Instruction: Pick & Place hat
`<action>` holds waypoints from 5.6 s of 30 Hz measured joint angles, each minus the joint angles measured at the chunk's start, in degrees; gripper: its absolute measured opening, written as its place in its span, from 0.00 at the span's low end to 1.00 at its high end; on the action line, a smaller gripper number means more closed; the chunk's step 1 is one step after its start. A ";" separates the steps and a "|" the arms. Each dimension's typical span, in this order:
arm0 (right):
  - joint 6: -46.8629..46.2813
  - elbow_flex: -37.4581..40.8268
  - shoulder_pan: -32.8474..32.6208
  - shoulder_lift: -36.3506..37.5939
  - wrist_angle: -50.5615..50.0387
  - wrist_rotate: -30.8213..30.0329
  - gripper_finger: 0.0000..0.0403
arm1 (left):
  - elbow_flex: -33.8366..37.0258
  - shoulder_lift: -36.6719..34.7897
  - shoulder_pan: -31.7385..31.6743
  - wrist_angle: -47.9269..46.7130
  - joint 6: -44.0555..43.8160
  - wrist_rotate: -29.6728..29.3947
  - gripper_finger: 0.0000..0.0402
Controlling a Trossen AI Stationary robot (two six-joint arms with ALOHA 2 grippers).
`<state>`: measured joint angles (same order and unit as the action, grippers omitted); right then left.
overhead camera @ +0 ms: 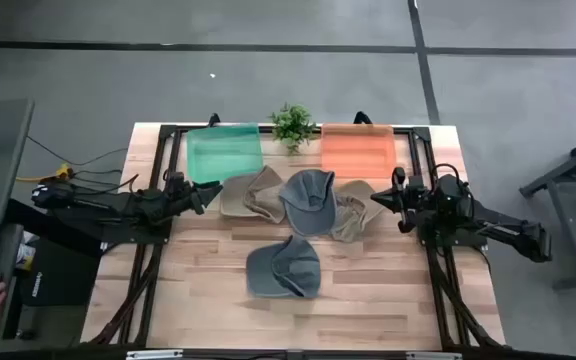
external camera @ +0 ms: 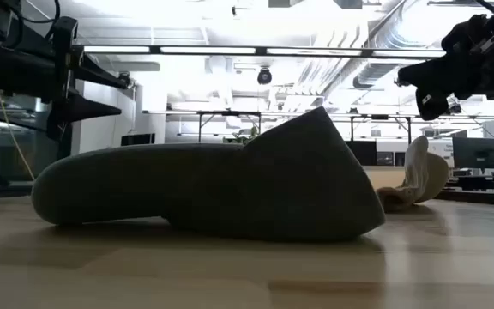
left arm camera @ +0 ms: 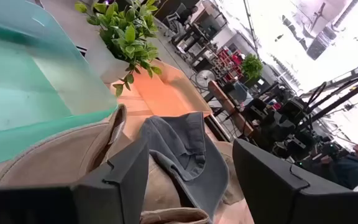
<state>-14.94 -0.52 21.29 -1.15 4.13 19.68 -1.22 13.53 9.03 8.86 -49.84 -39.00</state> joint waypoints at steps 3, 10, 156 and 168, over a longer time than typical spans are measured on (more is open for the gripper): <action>0.00 -0.01 0.00 0.00 0.01 0.00 0.00 | -0.02 0.01 0.01 0.00 0.00 0.00 0.53; 0.00 0.00 -0.01 -0.02 0.01 0.00 0.00 | -0.01 0.01 0.01 -0.01 0.00 0.00 0.53; 0.00 0.00 0.00 -0.01 0.01 0.00 0.00 | -33.73 23.44 -0.01 -30.92 24.06 4.80 0.55; 0.00 0.01 -0.01 -0.02 0.03 0.00 0.00 | -41.22 36.98 -0.01 -38.49 37.60 7.18 0.81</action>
<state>-14.94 -0.52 21.28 -1.16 4.16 19.68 -42.44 50.51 9.02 -29.63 -12.24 -31.82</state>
